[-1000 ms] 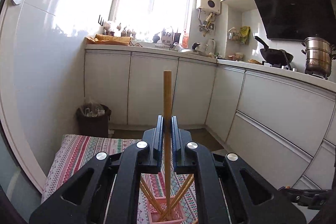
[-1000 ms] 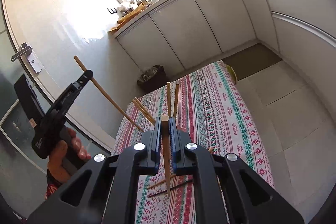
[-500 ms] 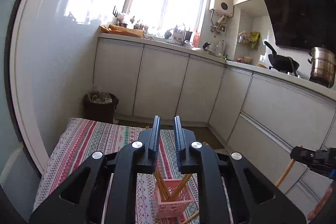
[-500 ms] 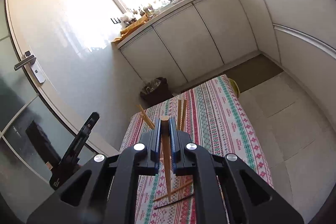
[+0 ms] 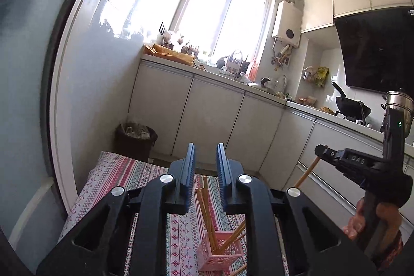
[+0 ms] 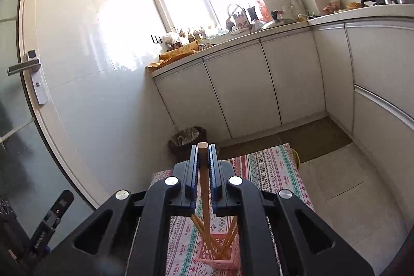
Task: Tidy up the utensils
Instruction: 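Drop the chopstick into the pink cup by opening the left tool, then lower the left tool to the black-and-gold chopstick and grasp it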
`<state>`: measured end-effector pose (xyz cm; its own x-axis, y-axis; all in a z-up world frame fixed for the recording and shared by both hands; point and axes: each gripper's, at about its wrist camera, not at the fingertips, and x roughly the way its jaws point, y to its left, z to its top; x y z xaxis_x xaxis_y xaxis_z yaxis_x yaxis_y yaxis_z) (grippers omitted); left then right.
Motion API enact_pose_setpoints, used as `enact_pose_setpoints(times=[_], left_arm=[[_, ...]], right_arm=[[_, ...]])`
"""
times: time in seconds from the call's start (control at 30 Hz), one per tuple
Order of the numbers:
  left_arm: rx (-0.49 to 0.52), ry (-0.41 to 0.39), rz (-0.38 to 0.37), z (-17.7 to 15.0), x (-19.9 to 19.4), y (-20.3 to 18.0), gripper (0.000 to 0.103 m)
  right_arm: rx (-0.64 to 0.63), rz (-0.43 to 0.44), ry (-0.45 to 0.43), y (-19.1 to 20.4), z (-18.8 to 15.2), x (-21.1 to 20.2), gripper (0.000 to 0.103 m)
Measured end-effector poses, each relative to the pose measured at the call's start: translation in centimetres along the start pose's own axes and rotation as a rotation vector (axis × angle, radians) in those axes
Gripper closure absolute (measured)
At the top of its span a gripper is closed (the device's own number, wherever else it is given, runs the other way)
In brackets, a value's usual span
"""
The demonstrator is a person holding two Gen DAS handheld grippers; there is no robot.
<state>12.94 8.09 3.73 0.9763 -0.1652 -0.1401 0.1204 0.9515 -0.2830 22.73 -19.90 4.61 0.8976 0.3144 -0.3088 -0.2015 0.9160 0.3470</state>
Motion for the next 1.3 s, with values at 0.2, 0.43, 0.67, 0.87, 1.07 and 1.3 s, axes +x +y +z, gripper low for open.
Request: enact_pose_setpoints(times=[0.2, 0.43, 0.67, 0.87, 1.07, 1.3], left_arm=[[-0.012, 0.012, 0.013, 0.1, 0.0, 0.8, 0.086], [-0.015, 0.027, 0.024, 0.1, 0.1, 1.2, 0.084], [-0.005, 0.045, 0.014, 0.0, 0.2, 0.5, 0.078], [0.039, 0.072, -0.020, -0.7, 0.2, -0.7, 0.061], [0.094, 0.084, -0.073, -2.2, -0.1, -2.2, 0.006], [0.251, 0.229, -0.158, -5.7, 1.3, -4.7, 0.007]], right_arm=[[-0.029, -0.020, 0.060, 0.4, -3.3, 3.8, 0.095], [-0.056, -0.049, 0.085, 1.0, -5.4, 4.4, 0.094], [-0.045, -0.068, 0.049, 1.0, -5.0, 2.2, 0.074], [-0.005, -0.111, -0.011, -0.1, -5.4, -1.7, 0.039], [-0.006, -0.205, -0.023, -1.5, -7.2, -4.8, 0.007], [0.011, -0.318, 0.125, -4.7, -11.7, -6.6, 0.007]])
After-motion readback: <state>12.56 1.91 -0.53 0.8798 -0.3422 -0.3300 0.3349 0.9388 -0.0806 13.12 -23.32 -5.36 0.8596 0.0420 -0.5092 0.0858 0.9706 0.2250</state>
